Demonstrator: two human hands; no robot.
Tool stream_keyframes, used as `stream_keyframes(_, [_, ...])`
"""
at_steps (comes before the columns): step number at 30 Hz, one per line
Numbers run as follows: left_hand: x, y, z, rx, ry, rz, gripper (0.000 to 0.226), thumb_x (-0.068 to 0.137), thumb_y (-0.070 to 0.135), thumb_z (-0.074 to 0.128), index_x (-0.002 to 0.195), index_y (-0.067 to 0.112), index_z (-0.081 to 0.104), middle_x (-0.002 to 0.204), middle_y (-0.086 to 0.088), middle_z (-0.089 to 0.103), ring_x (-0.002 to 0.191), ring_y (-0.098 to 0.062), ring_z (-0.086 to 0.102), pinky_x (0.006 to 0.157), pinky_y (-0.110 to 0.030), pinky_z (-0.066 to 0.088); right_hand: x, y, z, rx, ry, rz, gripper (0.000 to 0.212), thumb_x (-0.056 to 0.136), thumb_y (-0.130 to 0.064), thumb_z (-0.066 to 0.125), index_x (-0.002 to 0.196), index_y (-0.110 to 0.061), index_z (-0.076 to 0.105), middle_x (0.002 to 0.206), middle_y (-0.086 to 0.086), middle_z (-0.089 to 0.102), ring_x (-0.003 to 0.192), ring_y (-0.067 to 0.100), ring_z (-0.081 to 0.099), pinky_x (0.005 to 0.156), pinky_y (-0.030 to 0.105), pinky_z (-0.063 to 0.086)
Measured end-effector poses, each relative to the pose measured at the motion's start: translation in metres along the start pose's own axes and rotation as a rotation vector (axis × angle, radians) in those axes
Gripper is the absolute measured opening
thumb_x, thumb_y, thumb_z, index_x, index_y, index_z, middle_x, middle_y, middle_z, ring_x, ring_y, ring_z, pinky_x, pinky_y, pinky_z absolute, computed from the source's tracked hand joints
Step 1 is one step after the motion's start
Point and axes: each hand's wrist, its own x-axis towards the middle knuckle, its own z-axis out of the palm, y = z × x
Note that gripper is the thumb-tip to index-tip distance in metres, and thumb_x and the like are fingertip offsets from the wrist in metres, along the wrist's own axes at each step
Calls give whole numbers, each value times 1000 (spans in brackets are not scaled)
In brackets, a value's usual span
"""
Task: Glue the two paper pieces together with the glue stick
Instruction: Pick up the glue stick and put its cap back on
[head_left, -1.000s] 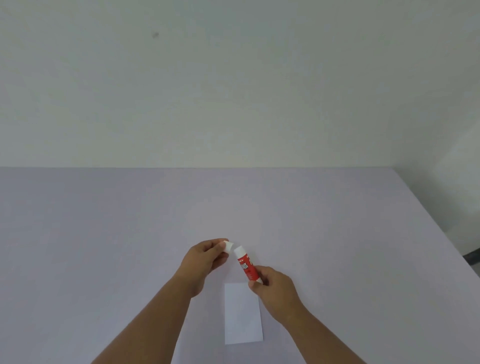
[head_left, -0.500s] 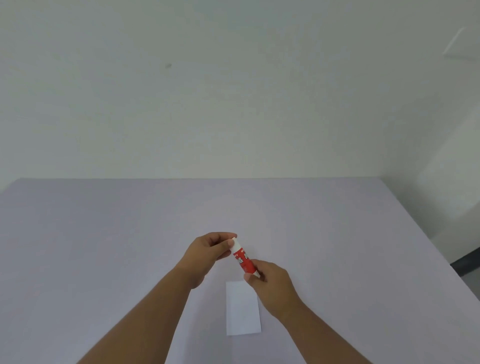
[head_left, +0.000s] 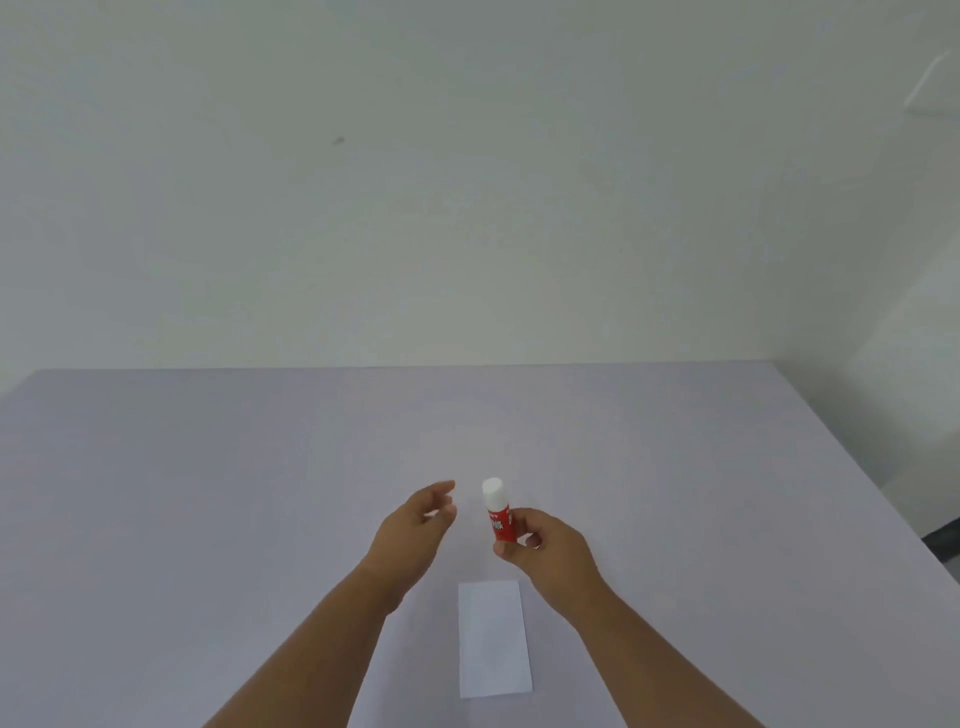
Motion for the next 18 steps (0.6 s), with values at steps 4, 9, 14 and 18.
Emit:
stream_keyframes(4, [17,-36,13,374,64,61,38,98,24,44,136,23,50,142,2,51,131,-17,44,111,-31,32,20,22,16,-212,57,-61,15,76,-27,69,90,-30,63,73,-17,55,75,5,52,65,13,37])
stream_keyframes(9, [32,-61,29,721,89,115,47,100,32,33,147,24,32,153,3,35,141,-19,25,115,-33,24,36,44,35,-296,130,-103,9,79,-30,65,82,-26,57,69,-20,46,73,9,49,63,19,35])
stream_keyframes(14, [35,-67,34,813,67,119,49,101,35,28,149,24,26,156,4,29,143,-18,20,115,-32,23,42,54,42,-296,109,-91,10,79,-31,64,84,-25,57,79,-2,58,77,15,54,68,26,44])
stream_keyframes(18, [36,-67,35,820,60,98,50,101,35,28,149,23,25,156,5,28,144,-17,18,116,-33,23,45,55,43,-292,112,-103,14,78,-31,63,75,-32,50,69,-7,54,68,11,52,62,26,44])
